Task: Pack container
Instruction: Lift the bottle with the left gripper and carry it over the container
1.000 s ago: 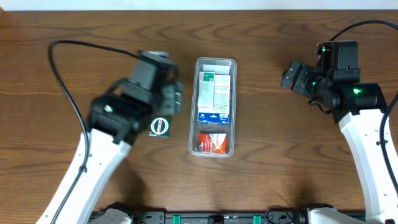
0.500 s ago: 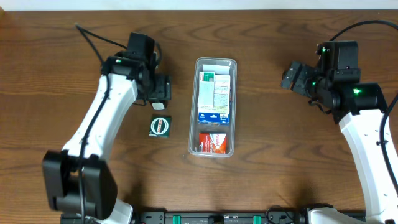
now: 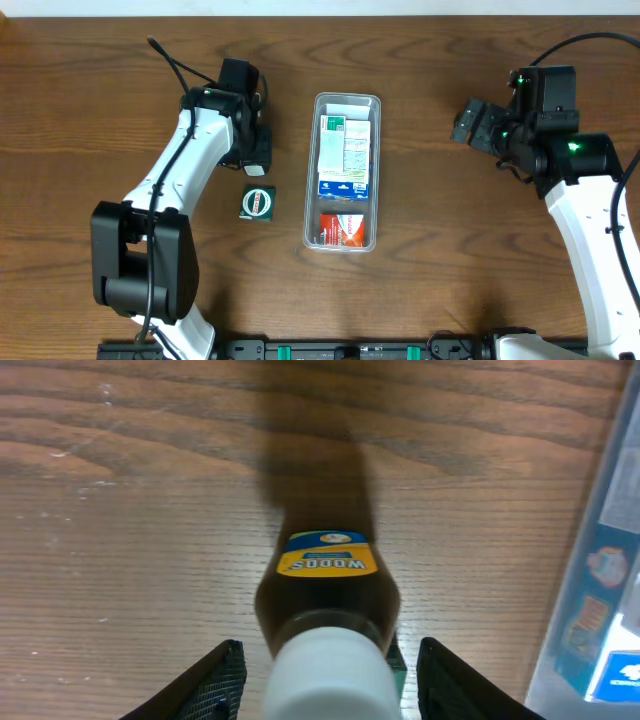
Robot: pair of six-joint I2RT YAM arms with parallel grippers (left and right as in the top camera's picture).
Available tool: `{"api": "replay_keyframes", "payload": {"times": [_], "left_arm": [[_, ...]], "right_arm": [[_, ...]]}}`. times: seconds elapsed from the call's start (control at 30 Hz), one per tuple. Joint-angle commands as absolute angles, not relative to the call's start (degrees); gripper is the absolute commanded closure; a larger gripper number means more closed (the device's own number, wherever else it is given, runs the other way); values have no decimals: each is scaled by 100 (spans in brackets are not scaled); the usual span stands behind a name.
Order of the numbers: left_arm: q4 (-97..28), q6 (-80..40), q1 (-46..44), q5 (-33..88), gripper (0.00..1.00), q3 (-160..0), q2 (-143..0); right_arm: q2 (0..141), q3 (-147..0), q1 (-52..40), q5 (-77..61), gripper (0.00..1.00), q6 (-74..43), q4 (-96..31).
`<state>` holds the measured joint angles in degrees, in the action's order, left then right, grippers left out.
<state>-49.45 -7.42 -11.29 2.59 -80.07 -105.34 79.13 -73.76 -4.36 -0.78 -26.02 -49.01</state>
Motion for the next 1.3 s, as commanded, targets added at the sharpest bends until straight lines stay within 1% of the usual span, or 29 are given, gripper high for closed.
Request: {"api": "replay_keyframes", "payload": {"times": [0.0, 0.1, 0.17, 0.33, 0.7, 0.83, 0.97, 1.1, 1.27], "left_arm": [[-4908, -670, -1116, 58, 44, -7968, -10512], [-4851, -620, -1116, 60, 45, -7968, -10512], [-4812, -617, -1116, 60, 51, -7968, -10512], [-4746, -600, -1116, 60, 60, -7968, -10512], [-4823, -600, -1133, 62, 73, -7970, -10427], [-5065, -602, -1177, 64, 73, -7990, -10077], [-5369, -602, -1415, 62, 73, -7992, -9336], [-5621, -823, -1870, 62, 74, -7992, -8449], [-5651, -1404, -2816, 60, 74, -7990, -7634]], "right_arm": [[7913, -7413, -414, -45, 1, -2541, -4910], [7913, -7413, -414, -45, 1, -2541, -4910], [7913, -7413, -414, -45, 1, -2541, -4910], [7913, -7413, -414, -45, 1, -2541, -4910], [7913, -7413, -414, -45, 1, -2541, -4910], [7913, -7413, -414, -45, 1, -2541, -4910], [7913, -7413, -414, -45, 1, -2541, -4910], [7913, -7413, -414, -45, 1, -2541, -4908], [7913, -7413, -414, -45, 1, -2543, -4910]]}}
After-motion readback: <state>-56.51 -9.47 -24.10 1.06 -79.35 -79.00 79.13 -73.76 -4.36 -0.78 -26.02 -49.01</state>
